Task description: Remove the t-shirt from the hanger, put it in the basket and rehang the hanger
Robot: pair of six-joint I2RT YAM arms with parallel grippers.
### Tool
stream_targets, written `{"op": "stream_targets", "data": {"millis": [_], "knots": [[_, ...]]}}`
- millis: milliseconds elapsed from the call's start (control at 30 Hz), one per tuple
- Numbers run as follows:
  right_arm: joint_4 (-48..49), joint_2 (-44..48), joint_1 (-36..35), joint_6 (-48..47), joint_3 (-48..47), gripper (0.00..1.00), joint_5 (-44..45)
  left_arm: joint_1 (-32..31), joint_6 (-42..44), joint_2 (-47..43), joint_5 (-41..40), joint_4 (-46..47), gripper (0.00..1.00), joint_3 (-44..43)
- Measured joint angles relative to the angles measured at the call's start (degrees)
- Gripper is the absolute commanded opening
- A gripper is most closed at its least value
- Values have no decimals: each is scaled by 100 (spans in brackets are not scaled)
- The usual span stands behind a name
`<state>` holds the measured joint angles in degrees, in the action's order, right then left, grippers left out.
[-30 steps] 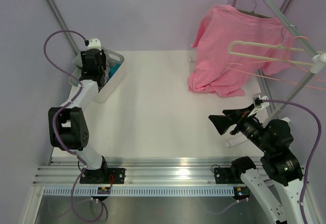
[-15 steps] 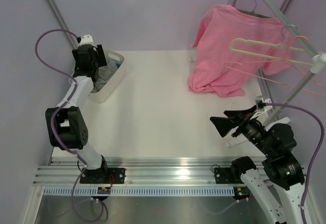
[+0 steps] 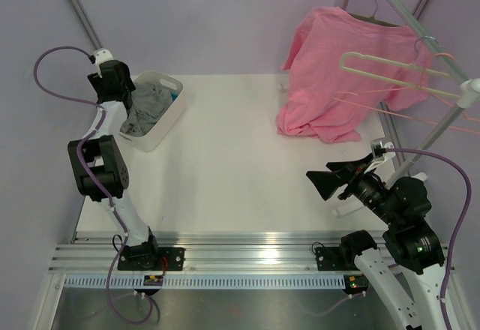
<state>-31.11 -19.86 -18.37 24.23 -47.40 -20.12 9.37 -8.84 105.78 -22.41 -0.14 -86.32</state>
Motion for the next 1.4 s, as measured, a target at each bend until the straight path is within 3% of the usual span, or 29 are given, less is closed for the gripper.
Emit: {"op": "stream_targets", "data": {"millis": [167,300,600,900,1200,1333,1400], "knots": [[0,-20,0,0,2,99,-4,118,-68,525,195,-175,54,-98],[0,-4,0,0,2,99,-7,68,-72,568,610,-166,25,-98],[0,26,0,-2,0,99,-7,28,-83,570,1117,-15,10,122],[0,35,0,0,0,99,-4,-98,136,581,1869,26,13,358],[0,35,0,0,0,99,-9,-199,466,586,3279,22,18,435],[0,35,0,0,0,99,-15,-221,581,584,3539,11,37,442],[0,33,0,0,2,99,-35,-236,577,566,3532,44,61,476]]}}
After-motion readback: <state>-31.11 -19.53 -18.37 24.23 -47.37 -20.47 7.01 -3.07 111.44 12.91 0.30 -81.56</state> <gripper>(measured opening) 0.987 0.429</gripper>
